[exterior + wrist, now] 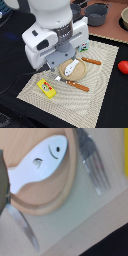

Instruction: Interact with the objects in diverse but meaningful ways.

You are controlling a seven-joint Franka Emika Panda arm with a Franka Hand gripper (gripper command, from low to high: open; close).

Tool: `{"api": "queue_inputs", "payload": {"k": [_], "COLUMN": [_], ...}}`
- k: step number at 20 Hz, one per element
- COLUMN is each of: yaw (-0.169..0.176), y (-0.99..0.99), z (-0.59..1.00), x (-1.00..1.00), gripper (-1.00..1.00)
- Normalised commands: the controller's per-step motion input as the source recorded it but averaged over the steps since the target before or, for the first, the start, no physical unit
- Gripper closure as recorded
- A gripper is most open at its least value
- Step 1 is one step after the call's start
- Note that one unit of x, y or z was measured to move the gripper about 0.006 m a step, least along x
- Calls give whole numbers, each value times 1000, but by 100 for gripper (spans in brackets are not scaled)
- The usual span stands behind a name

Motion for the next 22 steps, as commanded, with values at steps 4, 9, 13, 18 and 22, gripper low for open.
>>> {"api": "queue_inputs", "payload": {"k": [4, 9, 13, 18, 22], "yaw": [-191, -157, -123, -111, -101], "y": [131, 176, 239, 333, 355], "z": [34, 49, 0, 0, -10], "x": [377, 476, 563, 540, 485], "gripper": [-100, -100, -100, -100, -100]}}
